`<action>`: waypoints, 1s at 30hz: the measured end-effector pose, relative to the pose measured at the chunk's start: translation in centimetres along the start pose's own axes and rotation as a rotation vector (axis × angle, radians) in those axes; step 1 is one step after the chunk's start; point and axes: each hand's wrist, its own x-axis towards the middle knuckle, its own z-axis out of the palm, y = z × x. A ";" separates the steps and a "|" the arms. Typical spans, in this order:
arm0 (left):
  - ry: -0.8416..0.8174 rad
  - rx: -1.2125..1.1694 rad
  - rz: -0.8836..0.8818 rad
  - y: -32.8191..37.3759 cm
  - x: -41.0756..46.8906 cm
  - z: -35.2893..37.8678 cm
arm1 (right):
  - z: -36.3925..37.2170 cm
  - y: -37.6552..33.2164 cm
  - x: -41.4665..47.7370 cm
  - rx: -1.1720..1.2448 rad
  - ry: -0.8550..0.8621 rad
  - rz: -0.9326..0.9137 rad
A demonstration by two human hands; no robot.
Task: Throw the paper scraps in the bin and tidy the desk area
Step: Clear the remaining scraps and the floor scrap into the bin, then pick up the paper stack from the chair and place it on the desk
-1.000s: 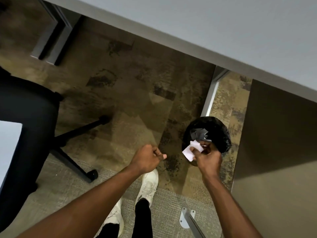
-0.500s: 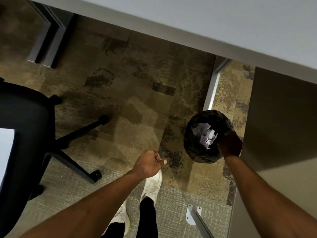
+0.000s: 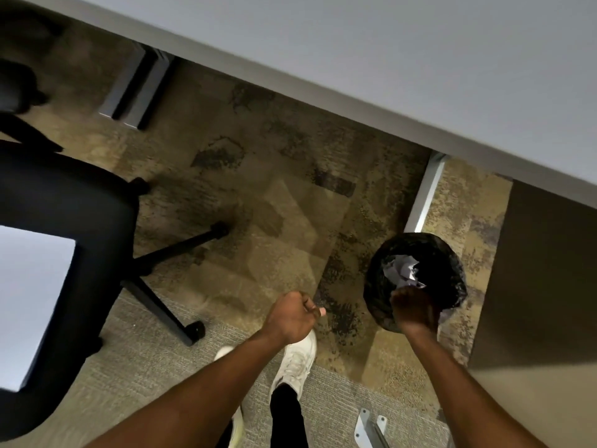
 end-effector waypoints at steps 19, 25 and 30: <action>0.681 -0.331 -0.084 -15.4 -12.4 -27.1 | 18.3 -29.5 -19.4 -0.147 -0.284 -0.705; 1.048 -0.418 -0.321 -23.2 -16.3 -35.1 | 25.2 -37.6 -25.6 -0.124 -0.306 -0.953; 1.147 -0.318 -0.674 -28.8 -18.0 -37.2 | 30.0 -41.9 -30.3 -0.243 -0.326 -1.161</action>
